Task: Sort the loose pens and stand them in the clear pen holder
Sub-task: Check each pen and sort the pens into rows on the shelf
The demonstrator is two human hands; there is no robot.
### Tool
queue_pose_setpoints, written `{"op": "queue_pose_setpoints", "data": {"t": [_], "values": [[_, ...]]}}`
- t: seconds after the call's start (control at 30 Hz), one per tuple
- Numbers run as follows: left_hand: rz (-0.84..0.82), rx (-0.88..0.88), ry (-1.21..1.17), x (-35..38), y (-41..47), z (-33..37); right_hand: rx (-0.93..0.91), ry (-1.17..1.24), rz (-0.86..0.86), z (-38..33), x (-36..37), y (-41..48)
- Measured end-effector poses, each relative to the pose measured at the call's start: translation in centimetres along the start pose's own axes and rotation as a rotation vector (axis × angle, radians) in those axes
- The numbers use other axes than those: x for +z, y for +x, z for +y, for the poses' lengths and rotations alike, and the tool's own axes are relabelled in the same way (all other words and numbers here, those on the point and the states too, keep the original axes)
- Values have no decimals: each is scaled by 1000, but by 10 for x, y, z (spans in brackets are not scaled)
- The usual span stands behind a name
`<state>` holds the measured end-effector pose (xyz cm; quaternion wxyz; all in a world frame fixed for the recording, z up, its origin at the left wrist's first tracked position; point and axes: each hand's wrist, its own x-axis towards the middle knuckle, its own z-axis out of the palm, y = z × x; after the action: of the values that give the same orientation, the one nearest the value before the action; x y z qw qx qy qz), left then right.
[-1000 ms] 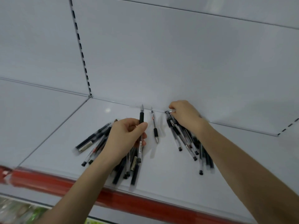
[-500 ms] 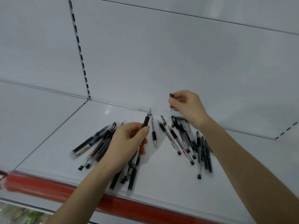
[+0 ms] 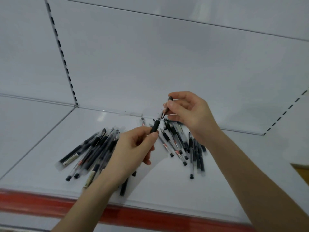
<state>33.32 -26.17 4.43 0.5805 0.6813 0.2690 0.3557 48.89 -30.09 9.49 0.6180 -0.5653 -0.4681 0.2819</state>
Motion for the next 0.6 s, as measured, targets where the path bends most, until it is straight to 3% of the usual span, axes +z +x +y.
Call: {"op": "queue_pose_setpoints", "data": {"t": [0.33, 0.6], "values": [[60, 76, 114, 1, -5, 2, -4, -72, -41, 4, 4, -12], [135, 122, 127, 6, -4, 3, -85, -16, 81, 9, 20, -19]]}}
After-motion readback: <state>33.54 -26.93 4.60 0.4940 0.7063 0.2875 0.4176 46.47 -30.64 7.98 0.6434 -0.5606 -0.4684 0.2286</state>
